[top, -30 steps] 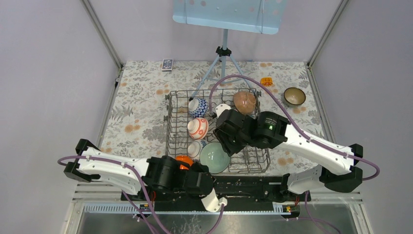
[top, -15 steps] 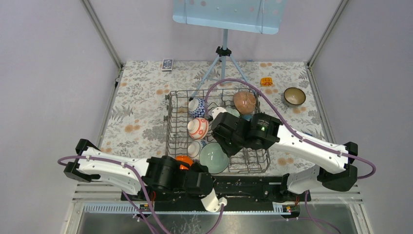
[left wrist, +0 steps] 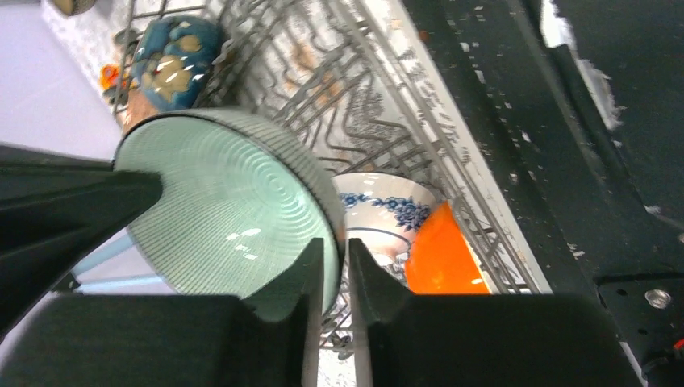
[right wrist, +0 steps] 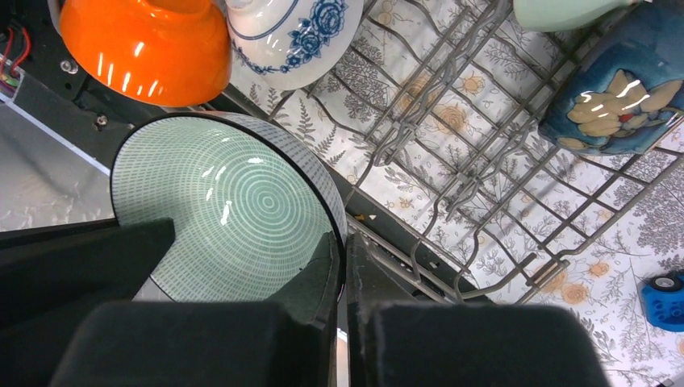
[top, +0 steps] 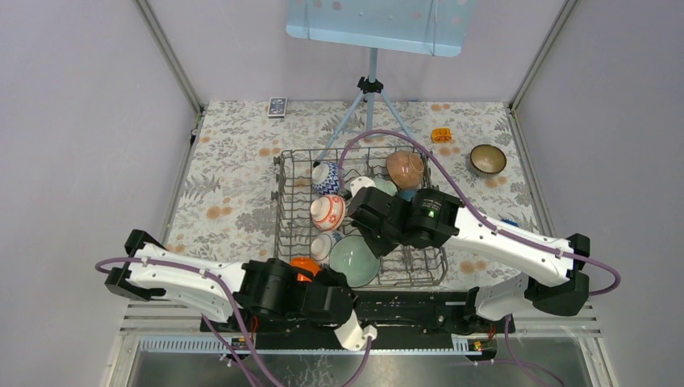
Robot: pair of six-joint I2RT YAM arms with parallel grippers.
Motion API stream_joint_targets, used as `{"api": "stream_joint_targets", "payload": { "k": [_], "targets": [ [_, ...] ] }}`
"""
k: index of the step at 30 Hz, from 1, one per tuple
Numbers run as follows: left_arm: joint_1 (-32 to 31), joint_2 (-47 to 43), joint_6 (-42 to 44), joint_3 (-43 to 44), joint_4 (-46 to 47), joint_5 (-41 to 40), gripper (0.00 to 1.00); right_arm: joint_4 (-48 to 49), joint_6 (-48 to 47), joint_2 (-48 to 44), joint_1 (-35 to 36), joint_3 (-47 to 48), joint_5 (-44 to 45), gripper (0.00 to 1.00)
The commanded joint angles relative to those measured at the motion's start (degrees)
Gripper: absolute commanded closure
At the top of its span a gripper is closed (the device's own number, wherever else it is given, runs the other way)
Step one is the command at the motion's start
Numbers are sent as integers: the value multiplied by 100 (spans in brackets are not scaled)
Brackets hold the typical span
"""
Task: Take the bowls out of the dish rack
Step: Place the bowl at the center of the board.
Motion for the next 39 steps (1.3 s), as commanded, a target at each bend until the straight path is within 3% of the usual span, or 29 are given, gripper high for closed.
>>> {"api": "stream_joint_targets", "payload": {
  "k": [1,3,5,6,13,17,25,29,33,36,39],
  "targets": [
    [1,-250,-120,41,663,-838,62,205,126,-251,78,24,200,100],
    [5,-218,-285,99,674,-1226,42,380,221,-410,78,-86,474,100],
    [1,-235,-417,174,686,-1505,5,589,336,-643,71,-230,773,100],
    [1,-279,-442,193,746,-1617,2,687,399,-726,69,-296,913,100],
    [9,-634,-1201,317,1800,-2623,1,1232,596,-1098,65,-611,1922,100],
    [327,-501,-2571,795,1915,-2421,1,1499,496,-1155,-218,-736,2213,100],
    [1163,-521,-5295,998,2885,-2164,1,2204,438,-1424,-1407,-1226,1552,100],
    [2080,-554,-7195,846,3186,-1445,1,2321,638,-1484,-1574,-1428,1559,100],
    [3716,-56,-9361,998,2286,-67,1,2259,960,-1524,-1603,-1516,1679,100],
    [4369,308,-9877,1110,1830,540,1,2217,1110,-1570,-1605,-1519,1579,100],
    [4545,486,-10126,1166,1777,540,1,2171,1296,-1626,-1610,-1545,1541,100]
  ]
}}
